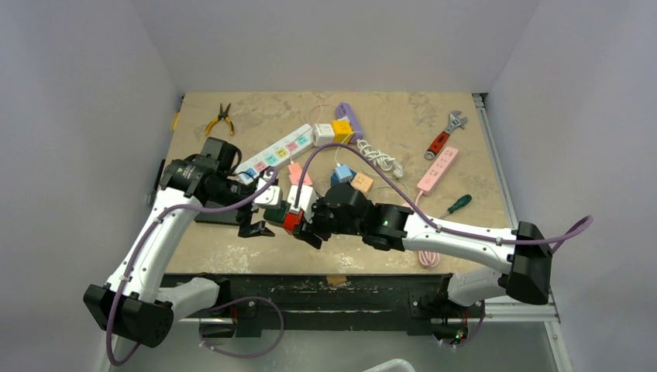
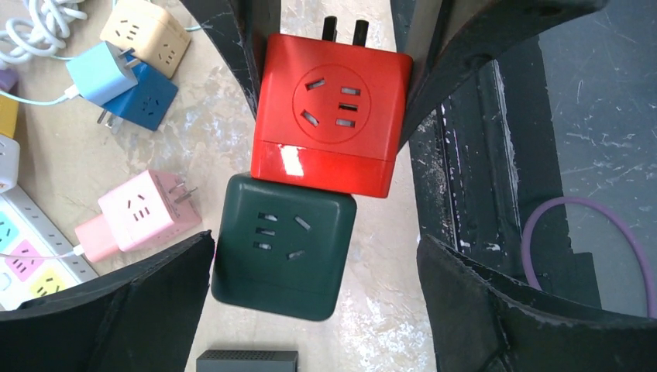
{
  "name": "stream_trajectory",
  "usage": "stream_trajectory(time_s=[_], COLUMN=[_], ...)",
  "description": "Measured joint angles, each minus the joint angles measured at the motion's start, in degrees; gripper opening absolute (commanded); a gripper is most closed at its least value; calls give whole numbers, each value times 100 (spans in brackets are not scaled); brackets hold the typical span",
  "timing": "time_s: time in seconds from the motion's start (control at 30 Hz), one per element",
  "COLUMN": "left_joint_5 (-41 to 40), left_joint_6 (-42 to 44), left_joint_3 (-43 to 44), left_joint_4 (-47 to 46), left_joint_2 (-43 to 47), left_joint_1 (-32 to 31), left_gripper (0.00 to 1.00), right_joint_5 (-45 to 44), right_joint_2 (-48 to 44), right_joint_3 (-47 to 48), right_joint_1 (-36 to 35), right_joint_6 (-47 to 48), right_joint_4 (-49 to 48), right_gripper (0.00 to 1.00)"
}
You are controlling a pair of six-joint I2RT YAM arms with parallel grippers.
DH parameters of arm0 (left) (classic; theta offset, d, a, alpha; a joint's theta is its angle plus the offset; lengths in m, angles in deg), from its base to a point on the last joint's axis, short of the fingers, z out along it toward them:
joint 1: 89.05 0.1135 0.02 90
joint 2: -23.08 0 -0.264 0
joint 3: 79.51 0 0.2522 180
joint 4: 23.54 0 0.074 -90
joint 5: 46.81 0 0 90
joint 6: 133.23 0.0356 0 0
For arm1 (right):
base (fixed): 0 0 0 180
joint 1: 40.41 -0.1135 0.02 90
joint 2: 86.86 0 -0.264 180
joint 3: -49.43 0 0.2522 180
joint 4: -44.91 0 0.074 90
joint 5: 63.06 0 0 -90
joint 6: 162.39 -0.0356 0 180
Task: Pull the plug off the socket
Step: Remove the plug from the socket.
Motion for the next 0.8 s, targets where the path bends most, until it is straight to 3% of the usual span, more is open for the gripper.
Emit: stream_trajectory(time_s=[0.47, 0.7, 0.8], left_joint_5=[-9, -52, -105], left_joint_6=[199, 138, 133], left_joint_3=[-249, -378, -378], left_joint_4=[-63, -326, -350], left_joint_2=[-4, 48, 59], left_joint_1=[-42, -90, -125], left_gripper=[99, 53, 16], right_joint_5=[299, 474, 577], right_joint_2=[0, -2, 0], right_joint_3=[42, 42, 42], right_joint_1=[-24, -24, -24], right_joint_6=[-7, -4, 22], right_joint_4=[-382, -507, -496], right_gripper=[0, 0, 0])
